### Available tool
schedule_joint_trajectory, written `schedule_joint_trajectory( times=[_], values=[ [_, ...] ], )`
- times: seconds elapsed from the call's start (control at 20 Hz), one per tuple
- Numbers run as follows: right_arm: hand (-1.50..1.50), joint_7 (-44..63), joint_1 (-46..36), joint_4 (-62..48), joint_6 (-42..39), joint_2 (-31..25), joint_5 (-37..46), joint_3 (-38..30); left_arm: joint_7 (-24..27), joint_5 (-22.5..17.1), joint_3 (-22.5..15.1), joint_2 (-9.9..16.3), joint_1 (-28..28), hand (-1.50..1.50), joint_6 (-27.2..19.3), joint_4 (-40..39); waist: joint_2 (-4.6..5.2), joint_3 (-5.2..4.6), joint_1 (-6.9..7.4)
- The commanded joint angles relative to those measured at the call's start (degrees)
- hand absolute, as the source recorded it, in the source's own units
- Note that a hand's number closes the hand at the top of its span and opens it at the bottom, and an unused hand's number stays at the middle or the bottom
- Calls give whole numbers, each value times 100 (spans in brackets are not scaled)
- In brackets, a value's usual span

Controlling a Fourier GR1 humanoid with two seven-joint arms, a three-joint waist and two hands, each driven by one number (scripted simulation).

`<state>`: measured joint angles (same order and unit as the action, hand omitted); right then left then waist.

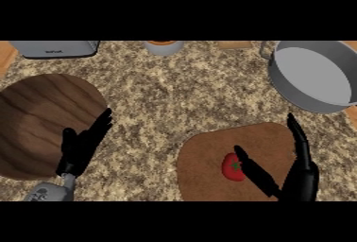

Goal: Pick the tomato from the cutting board and place it in the pot

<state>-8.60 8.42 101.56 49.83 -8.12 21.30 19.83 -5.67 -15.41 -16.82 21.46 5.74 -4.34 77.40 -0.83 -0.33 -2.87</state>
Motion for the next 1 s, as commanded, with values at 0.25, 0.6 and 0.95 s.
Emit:
schedule_joint_trajectory(
  times=[0.25,0.6,0.95],
  values=[
    [-150,3004,1249,1281,-747,229,2134,669,-47,-23,-49,-69,-2,0,157,87,76,-9,193],
    [-150,5390,659,2099,-2007,799,2929,802,189,271,-157,-413,20,0,12,-133,94,21,290],
    [-150,6169,262,1507,-3427,498,1869,565,-209,329,-226,-549,181,0,-46,63,93,34,314]
  ],
)
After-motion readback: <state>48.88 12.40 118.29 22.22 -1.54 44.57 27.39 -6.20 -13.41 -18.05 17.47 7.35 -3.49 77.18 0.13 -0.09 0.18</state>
